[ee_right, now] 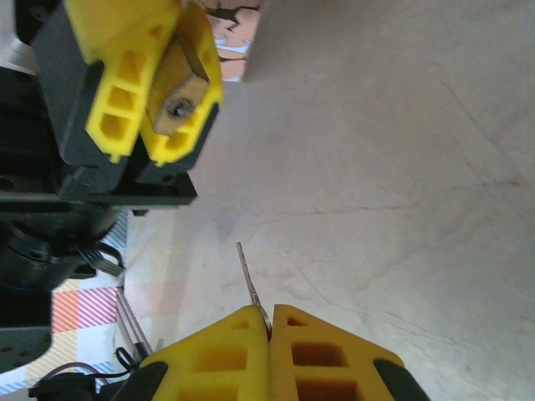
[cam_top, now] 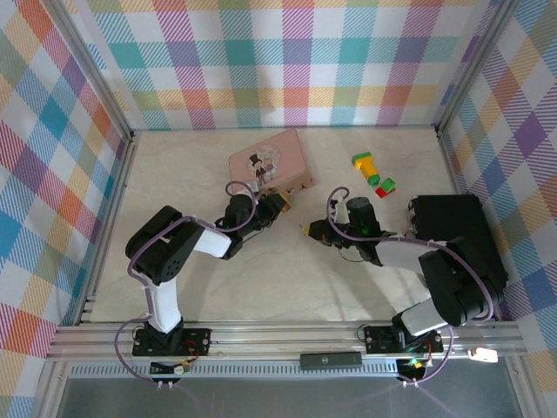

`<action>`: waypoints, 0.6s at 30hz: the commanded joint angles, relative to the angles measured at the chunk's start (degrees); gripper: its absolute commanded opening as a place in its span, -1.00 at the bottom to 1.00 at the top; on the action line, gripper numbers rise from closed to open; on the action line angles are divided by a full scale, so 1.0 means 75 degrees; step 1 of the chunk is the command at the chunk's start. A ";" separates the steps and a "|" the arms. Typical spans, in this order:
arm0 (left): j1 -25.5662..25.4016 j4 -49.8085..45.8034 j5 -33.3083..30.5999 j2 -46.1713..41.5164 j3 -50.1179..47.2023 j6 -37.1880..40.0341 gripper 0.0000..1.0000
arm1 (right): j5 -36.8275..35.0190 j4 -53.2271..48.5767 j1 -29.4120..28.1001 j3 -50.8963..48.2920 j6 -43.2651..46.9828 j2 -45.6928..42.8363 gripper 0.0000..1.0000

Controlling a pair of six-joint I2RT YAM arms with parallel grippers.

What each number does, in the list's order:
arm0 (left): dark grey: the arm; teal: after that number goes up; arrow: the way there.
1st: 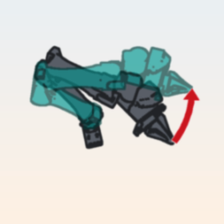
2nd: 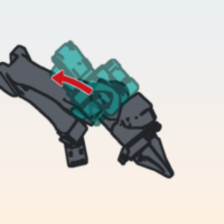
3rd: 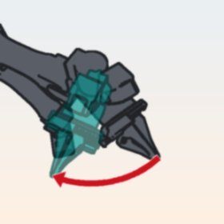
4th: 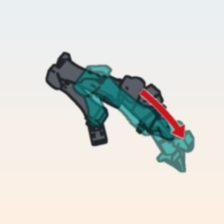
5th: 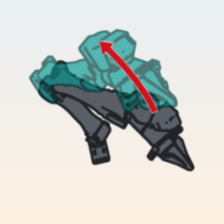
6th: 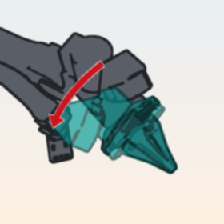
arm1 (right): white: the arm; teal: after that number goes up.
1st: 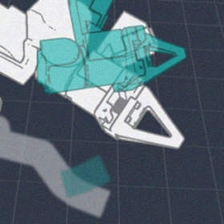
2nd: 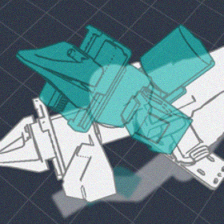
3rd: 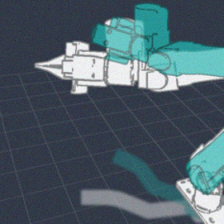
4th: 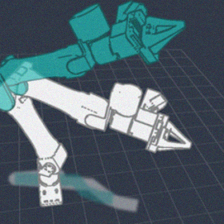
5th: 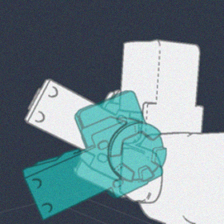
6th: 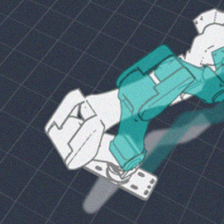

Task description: Unlock the padlock with the key

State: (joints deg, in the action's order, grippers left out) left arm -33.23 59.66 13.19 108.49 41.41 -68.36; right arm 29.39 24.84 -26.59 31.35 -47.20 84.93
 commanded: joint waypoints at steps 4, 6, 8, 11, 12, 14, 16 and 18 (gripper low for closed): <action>-0.0142 0.0501 0.0305 -0.0110 -0.0306 -0.0843 -1.00 | 0.0464 0.0893 -0.0026 0.0542 -0.0291 0.0371 -1.00; -0.0180 0.0562 0.0285 -0.0107 -0.0336 -0.0856 -1.00 | 0.0488 0.1005 -0.0043 0.0695 -0.0325 0.0556 -1.00; -0.0198 0.0630 0.0269 -0.0091 -0.0332 -0.0883 -1.00 | 0.0519 0.1093 -0.0064 0.0831 -0.0358 0.0735 -1.00; -0.0209 0.0691 0.0255 -0.0087 -0.0333 -0.0891 -1.00 | 0.0535 0.1241 -0.0088 0.0941 -0.0406 0.0956 -1.00; -0.0209 0.0699 0.0245 -0.0086 -0.0350 -0.0893 -1.00 | 0.0532 0.1277 -0.0088 0.0966 -0.0414 0.1009 -1.00; -0.0209 0.0718 0.0223 -0.0076 -0.0354 -0.0884 -1.00 | 0.0512 0.1285 -0.0088 0.1041 -0.0443 0.1072 -1.00; -0.0209 0.0795 0.0231 -0.0045 -0.0357 -0.0921 -1.00 | 0.0500 0.1309 -0.0098 0.1077 -0.0468 0.1116 -1.00; -0.0209 0.0829 0.0241 -0.0017 -0.0350 -0.0941 -1.00 | 0.0466 0.1311 -0.0099 0.1075 -0.0467 0.1144 -1.00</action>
State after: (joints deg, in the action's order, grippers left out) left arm -34.02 63.51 13.43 108.25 39.83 -71.40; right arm 32.08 32.25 -26.79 37.74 -50.19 92.77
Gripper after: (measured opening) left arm 0.140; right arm 0.046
